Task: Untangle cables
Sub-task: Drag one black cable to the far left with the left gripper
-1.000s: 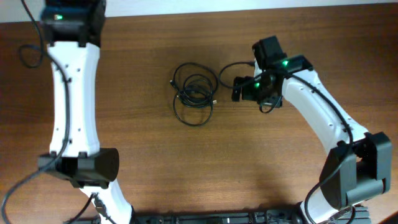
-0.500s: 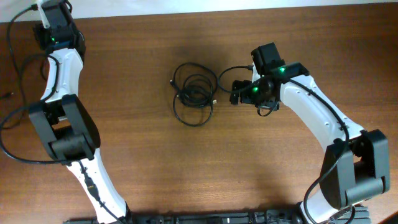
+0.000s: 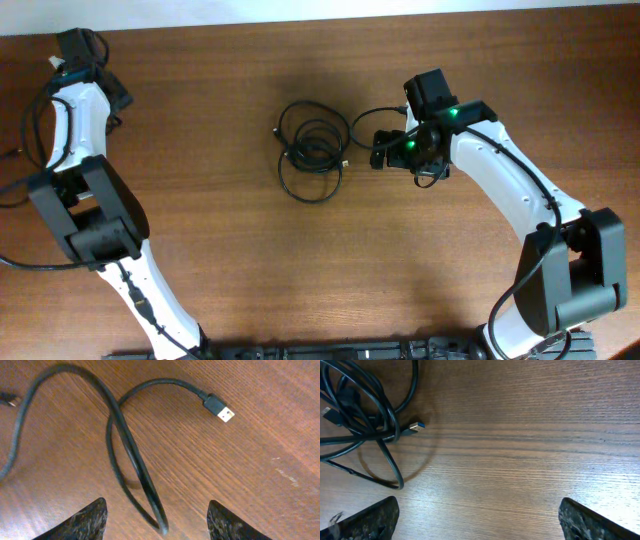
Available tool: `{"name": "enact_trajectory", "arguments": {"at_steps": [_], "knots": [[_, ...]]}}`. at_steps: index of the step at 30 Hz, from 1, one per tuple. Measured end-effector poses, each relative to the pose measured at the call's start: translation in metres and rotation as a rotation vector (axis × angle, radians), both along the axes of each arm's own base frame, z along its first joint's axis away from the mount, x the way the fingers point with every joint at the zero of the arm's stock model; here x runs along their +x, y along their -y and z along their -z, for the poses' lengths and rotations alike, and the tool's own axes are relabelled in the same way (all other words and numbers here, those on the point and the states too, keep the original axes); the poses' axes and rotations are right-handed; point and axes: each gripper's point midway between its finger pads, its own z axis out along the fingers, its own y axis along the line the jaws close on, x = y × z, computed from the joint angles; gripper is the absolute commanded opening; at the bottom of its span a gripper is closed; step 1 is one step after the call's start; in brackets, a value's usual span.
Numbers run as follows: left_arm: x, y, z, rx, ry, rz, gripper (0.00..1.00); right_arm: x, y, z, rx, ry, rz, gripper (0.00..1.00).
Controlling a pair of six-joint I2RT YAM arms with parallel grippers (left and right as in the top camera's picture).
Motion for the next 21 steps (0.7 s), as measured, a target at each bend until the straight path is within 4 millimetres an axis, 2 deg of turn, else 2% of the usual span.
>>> {"name": "enact_trajectory", "arguments": {"at_steps": [2, 3, 4, 5, 6, 7, 8, 9, 10, 12, 14, 16, 17, 18, 19, 20, 21], "knots": [[0.012, -0.002, -0.004, -0.030, 0.078, -0.020, 0.11, -0.003, 0.001, 0.005, -0.003, -0.011, 0.000, 1.00], [0.016, -0.002, -0.006, -0.029, 0.098, -0.021, 0.05, -0.007, 0.002, 0.010, -0.006, -0.021, 0.000, 1.00], [0.018, -0.005, -0.009, -0.017, 0.113, -0.028, 0.07, -0.007, 0.002, 0.012, -0.006, -0.020, 0.000, 1.00], [0.019, -0.009, -0.012, 0.008, 0.121, -0.036, 0.17, -0.007, 0.002, 0.012, -0.005, -0.018, 0.000, 1.00], [0.019, -0.010, -0.012, 0.015, 0.120, -0.037, 0.36, -0.007, 0.002, 0.012, -0.005, -0.017, 0.001, 1.00], [0.019, -0.012, -0.012, 0.024, 0.117, -0.038, 0.40, -0.006, 0.002, 0.012, -0.004, -0.014, 0.000, 1.00], [0.017, -0.012, -0.008, 0.026, 0.100, -0.036, 0.40, -0.006, 0.002, 0.012, -0.004, -0.014, 0.000, 1.00], [0.016, -0.012, 0.004, 0.026, 0.071, -0.027, 0.40, -0.006, 0.002, 0.012, -0.004, -0.014, 0.000, 1.00], [0.014, -0.012, 0.023, 0.025, 0.027, -0.012, 0.31, -0.006, 0.002, 0.012, -0.004, -0.014, 0.000, 1.00], [0.012, -0.011, 0.034, 0.025, 0.000, 0.003, 0.04, -0.006, 0.002, 0.012, -0.004, -0.014, 0.000, 1.00], [0.020, -0.014, 0.029, 0.059, 0.014, 0.049, 0.01, -0.006, 0.002, 0.012, -0.004, -0.014, 0.000, 1.00], [0.033, -0.016, 0.020, 0.176, -0.038, 0.243, 0.00, -0.006, 0.002, 0.012, -0.004, -0.013, 0.000, 1.00], [0.040, -0.014, 0.014, 0.269, -0.083, 0.352, 0.00, -0.005, 0.002, 0.012, -0.004, -0.011, 0.000, 1.00], [0.057, -0.012, -0.005, 0.398, -0.088, 0.411, 0.00, -0.005, 0.001, 0.012, -0.003, -0.010, 0.000, 1.00], [0.078, -0.007, -0.035, 0.540, -0.061, 0.454, 0.00, -0.005, 0.001, 0.012, -0.003, -0.010, 0.000, 1.00], [0.104, 0.005, -0.075, 0.696, -0.006, 0.506, 0.00, -0.006, 0.002, 0.012, -0.004, -0.015, 0.000, 1.00], [0.121, 0.019, -0.105, 0.798, 0.048, 0.531, 0.00, -0.006, 0.002, 0.013, -0.005, -0.017, 0.000, 1.00]]}}
